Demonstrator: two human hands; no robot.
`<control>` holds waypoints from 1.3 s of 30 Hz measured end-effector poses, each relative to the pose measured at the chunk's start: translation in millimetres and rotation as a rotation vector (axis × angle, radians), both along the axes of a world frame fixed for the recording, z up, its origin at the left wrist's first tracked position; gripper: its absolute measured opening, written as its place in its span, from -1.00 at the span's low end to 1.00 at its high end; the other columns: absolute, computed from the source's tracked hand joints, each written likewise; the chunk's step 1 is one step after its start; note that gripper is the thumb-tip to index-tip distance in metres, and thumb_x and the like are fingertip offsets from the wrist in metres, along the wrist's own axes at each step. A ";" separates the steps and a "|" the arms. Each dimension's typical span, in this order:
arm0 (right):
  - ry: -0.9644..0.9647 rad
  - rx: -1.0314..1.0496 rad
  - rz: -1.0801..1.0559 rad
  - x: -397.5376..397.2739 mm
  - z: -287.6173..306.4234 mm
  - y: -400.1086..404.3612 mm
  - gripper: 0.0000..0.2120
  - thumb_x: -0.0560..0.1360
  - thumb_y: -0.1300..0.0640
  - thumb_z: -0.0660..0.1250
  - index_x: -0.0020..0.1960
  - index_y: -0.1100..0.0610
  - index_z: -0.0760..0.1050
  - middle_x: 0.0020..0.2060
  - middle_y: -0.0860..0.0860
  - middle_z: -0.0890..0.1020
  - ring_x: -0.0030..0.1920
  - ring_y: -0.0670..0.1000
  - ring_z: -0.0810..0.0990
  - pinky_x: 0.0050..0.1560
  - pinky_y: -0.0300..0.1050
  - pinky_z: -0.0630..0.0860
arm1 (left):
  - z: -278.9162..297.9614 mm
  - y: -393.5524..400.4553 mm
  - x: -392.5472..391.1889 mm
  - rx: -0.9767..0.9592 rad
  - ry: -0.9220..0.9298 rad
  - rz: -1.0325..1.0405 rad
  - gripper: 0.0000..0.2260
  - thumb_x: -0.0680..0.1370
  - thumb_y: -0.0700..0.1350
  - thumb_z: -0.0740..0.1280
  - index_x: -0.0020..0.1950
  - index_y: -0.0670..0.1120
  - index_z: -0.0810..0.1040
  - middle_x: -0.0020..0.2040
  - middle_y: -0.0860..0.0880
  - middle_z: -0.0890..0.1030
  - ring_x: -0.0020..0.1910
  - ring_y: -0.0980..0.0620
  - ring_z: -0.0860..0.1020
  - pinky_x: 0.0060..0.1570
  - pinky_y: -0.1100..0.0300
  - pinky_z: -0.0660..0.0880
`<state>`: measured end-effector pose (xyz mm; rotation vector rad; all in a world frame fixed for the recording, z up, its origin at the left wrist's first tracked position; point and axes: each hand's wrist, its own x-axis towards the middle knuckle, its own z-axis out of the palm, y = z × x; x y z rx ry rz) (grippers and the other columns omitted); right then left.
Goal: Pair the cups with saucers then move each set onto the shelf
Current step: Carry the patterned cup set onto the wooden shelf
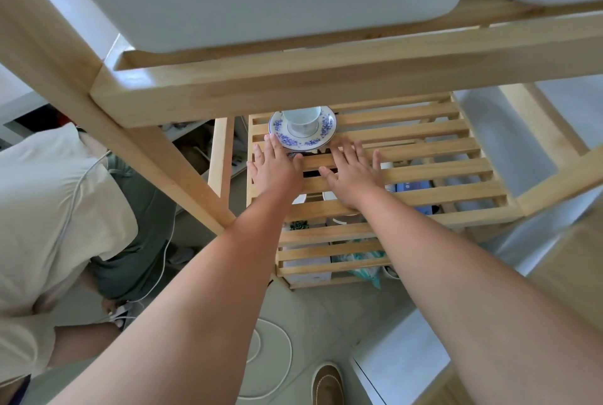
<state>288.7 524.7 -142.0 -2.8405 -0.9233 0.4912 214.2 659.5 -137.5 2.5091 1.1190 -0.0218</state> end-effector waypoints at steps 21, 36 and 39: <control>0.046 0.610 -0.460 -127.7 81.3 -236.6 -0.74 0.58 0.15 0.19 0.16 0.00 0.60 -0.05 -0.20 0.60 0.00 -0.08 0.54 0.02 -0.16 0.45 | 57.2 -184.0 -100.3 -0.214 -0.234 -0.731 -0.61 0.62 -0.07 0.25 0.46 0.05 0.41 0.47 0.02 0.36 0.45 -0.05 0.29 0.43 0.03 0.26; 0.177 1.706 -1.749 -173.4 71.2 -450.8 -0.67 0.56 0.33 0.13 0.31 0.17 0.32 -0.18 0.20 0.58 -0.17 0.15 0.66 -0.19 -0.10 0.58 | 64.2 -429.3 -50.0 -1.182 -0.059 -0.515 -0.66 0.56 -0.17 0.36 0.33 -0.09 0.46 -0.17 -0.12 0.71 -0.30 -0.01 0.64 -0.02 0.05 0.64; 0.145 1.748 -1.781 -161.9 70.1 -463.8 -0.60 0.57 0.31 0.17 0.40 0.16 0.27 -0.11 0.22 0.61 -0.07 0.18 0.69 -0.19 -0.12 0.59 | 65.7 -461.3 -37.9 -1.227 -0.066 -0.439 -0.68 0.56 -0.16 0.34 0.31 -0.07 0.45 -0.18 -0.10 0.71 -0.33 0.02 0.64 -0.10 0.16 0.63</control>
